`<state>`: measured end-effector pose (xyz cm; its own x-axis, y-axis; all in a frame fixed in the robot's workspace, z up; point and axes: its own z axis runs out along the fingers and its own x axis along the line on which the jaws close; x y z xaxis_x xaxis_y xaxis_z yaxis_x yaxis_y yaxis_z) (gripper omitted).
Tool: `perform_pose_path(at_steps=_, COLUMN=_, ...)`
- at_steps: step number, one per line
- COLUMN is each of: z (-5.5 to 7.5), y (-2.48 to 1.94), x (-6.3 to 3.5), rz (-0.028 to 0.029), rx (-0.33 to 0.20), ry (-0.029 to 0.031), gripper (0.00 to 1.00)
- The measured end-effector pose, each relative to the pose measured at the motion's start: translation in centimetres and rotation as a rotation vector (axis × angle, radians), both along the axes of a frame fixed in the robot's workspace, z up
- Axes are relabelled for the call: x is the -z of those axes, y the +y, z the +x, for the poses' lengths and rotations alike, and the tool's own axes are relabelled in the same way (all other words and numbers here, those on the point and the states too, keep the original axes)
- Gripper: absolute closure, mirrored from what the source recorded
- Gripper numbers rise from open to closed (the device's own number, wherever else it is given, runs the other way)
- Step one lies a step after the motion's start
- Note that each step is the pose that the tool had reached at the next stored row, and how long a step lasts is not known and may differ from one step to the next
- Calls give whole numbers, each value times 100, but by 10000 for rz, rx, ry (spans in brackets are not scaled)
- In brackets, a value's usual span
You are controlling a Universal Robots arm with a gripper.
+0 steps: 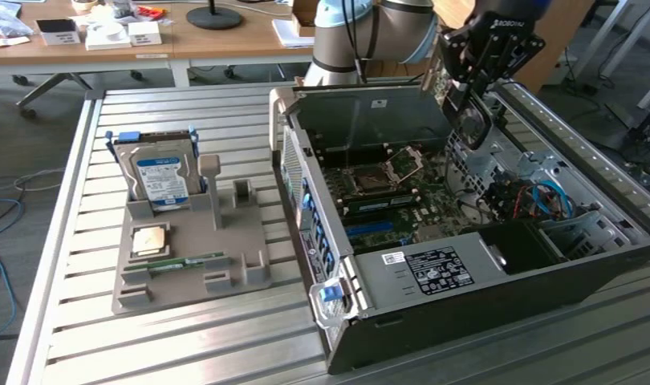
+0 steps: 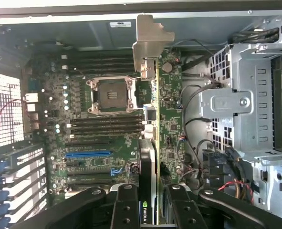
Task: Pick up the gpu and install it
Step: 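Pick up the gpu and move the gpu toward the slot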
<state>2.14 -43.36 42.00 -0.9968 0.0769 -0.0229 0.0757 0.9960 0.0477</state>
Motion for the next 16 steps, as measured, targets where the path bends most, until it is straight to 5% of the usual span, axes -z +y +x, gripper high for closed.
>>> perform_pose_path(at_steps=16, z=209, y=0, x=114, rz=-9, rx=-89, ry=54, gripper=73)
